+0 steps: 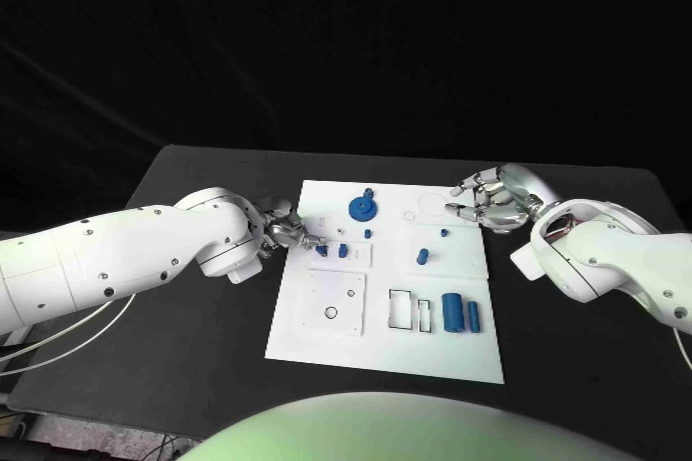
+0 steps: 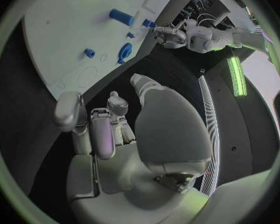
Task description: Assemble the parts on the task board
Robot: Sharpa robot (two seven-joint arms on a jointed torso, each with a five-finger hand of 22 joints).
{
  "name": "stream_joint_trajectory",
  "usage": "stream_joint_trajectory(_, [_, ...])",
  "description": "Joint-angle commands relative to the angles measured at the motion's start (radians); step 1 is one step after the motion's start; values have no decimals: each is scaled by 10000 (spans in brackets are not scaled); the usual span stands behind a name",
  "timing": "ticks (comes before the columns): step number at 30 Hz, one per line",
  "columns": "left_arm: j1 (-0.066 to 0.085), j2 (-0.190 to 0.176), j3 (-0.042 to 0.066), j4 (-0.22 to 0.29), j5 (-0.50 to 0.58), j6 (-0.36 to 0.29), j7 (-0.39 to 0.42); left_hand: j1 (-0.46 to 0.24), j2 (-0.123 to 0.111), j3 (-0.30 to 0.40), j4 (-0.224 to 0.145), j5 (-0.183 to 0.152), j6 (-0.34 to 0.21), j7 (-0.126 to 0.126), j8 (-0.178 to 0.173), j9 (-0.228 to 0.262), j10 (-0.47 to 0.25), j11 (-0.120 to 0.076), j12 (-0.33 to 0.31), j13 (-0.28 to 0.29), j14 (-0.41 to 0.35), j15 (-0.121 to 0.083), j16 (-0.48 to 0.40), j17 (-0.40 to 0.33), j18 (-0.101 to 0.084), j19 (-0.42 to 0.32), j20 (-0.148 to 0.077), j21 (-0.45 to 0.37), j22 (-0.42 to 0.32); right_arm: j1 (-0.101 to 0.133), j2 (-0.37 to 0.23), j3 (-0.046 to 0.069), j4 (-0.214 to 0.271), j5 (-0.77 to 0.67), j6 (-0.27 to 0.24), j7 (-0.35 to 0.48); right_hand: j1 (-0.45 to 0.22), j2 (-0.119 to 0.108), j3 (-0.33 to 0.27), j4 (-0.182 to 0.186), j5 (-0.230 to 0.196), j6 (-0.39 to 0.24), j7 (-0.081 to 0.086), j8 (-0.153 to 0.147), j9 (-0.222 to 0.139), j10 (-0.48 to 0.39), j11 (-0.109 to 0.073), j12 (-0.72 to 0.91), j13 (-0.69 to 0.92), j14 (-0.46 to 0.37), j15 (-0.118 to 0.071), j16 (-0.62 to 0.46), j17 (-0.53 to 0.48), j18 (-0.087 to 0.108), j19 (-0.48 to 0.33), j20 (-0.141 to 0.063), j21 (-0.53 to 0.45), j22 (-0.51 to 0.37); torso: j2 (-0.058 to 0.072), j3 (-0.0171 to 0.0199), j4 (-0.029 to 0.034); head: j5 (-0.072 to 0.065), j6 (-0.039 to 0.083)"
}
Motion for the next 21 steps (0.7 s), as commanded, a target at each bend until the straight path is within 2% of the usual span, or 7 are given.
stream_joint_trajectory(1, [-42, 19, 4, 44, -55, -244, -46, 122, -25, -45, 6, 71, -37, 34, -42, -18, -8, 40, 65, 16, 1057, 55, 36, 2634, -139, 69, -14, -45, 1880, -13, 5, -1, 0, -56, 81, 16, -85, -39, 37, 1, 29, -67, 15, 53, -1, -65, -27, 28, -11, 214, -37, -37, 36, 108, -31, 1, -64, 460, 8, 5, -9, 13, -12])
stream_joint_trajectory(8, [-106, 42, 4, 73, 122, -415, 64, 267, 7, -48, -3, 135, 1, 21, -29, -35, 1, 31, 85, 34, 1057, 51, 36, 2634, -140, 77, -16, -39, 1885, -27, 9, -1, -6, -56, 83, 20, -85, -39, 37, 1, 29, -67, 15, 53, -1, -65, -27, 28, -11, 214, -37, -37, 36, 108, -31, 1, -64, 460, 1, 3, -4, 14, -23])
stream_joint_trajectory(10, [-111, 48, 4, 73, 164, -430, 84, 326, 18, -47, -5, 152, 15, 16, -23, -40, 3, 27, 89, 37, 1057, 49, 36, 2634, -139, 75, -17, -47, 1884, -28, 9, -1, -6, -56, 84, 19, -85, -39, 37, 1, 29, -67, 15, 53, -1, -65, -27, 28, -11, 214, -37, -37, 36, 108, -31, 1, -64, 460, 3, 5, -7, 16, -25])
stream_joint_trajectory(11, [-114, 52, 4, 71, 189, -437, 96, 326, 18, -47, -5, 152, 15, 16, -23, -40, 3, 27, 89, 37, 1057, 49, 36, 2634, -139, 75, -17, -47, 1884, -29, 9, -1, -6, -56, 86, 18, -119, -38, 50, -1, 34, -143, 22, 153, -16, -80, -20, 53, -28, 206, -30, -49, 32, 110, -38, 8, -103, 457, 3, 5, -8, 16, -25])
stream_joint_trajectory(21, [-121, 112, 4, 23, 327, -488, 197, 760, 138, 9, -12, 262, 73, -19, 16, -70, 4, -3, 92, 38, 1057, 26, 36, 2634, -137, 78, -33, -60, 1889, -34, 20, -1, -16, -56, 103, 13, -119, -38, 50, -1, 34, -143, 22, 153, -16, -80, -20, 53, -28, 206, -30, -49, 32, 110, -38, 8, -103, 457, 8, 7, -7, 2, -25])
